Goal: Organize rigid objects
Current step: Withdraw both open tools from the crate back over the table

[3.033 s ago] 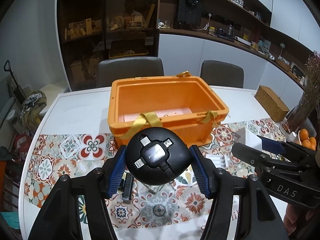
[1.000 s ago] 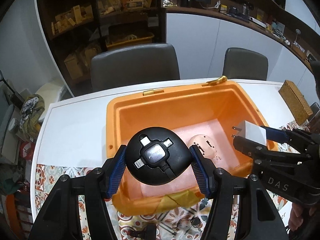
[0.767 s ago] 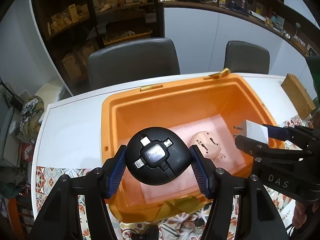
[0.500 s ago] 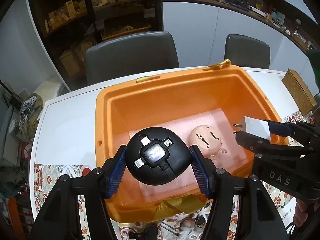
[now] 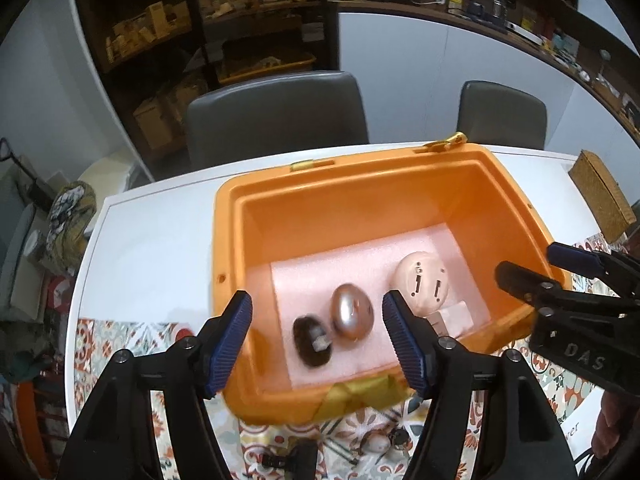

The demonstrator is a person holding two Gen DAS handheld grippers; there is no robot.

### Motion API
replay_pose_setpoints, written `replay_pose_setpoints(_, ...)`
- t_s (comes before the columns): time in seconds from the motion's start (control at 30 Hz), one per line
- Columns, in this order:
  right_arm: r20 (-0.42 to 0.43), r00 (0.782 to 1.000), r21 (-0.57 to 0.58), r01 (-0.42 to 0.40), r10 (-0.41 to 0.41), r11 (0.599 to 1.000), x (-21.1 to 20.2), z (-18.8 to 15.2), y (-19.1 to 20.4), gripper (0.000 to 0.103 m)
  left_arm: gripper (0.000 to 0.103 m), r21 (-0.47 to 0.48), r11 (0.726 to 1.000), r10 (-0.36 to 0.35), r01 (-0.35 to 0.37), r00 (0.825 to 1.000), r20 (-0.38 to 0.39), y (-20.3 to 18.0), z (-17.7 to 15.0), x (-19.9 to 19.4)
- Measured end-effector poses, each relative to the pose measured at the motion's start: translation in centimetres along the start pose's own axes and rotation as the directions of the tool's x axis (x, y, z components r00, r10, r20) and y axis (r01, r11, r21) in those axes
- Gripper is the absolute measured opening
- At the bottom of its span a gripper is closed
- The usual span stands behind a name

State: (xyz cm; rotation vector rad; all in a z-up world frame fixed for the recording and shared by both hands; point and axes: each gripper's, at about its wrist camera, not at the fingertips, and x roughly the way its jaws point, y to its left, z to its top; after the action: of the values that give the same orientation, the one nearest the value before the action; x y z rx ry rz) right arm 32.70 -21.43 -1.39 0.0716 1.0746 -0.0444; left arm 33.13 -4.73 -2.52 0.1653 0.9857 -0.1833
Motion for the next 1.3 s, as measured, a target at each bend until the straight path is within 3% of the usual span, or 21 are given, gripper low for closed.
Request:
replay_pose_setpoints(0.13,0.018,1.0,0.004,-0.016,0.016,1.0,-1.3,-0.7,-0.2,0.066,0.077,-0.02,1.0,0.022,-0.021,1.0,0.014,0.2,-0.8,-1.4)
replay_pose_setpoints(0.53,0.072,0.996,-0.027,-0.043,0.045,0.999,-4.9,-3.8,0.5,0.066,0.08,-0.039,0.998,0.05,-0.048,0.998,0.049,0.0,-3.2,-5.1)
replay_pose_setpoints(1.3,0.141,0.984,-0.047,-0.1,0.106,0.994,-9.1,-8.6,2.3,0.066,0.08,-0.096,0.994,0.048,-0.043,0.998,0.051,2.1,-8.1,-9.3)
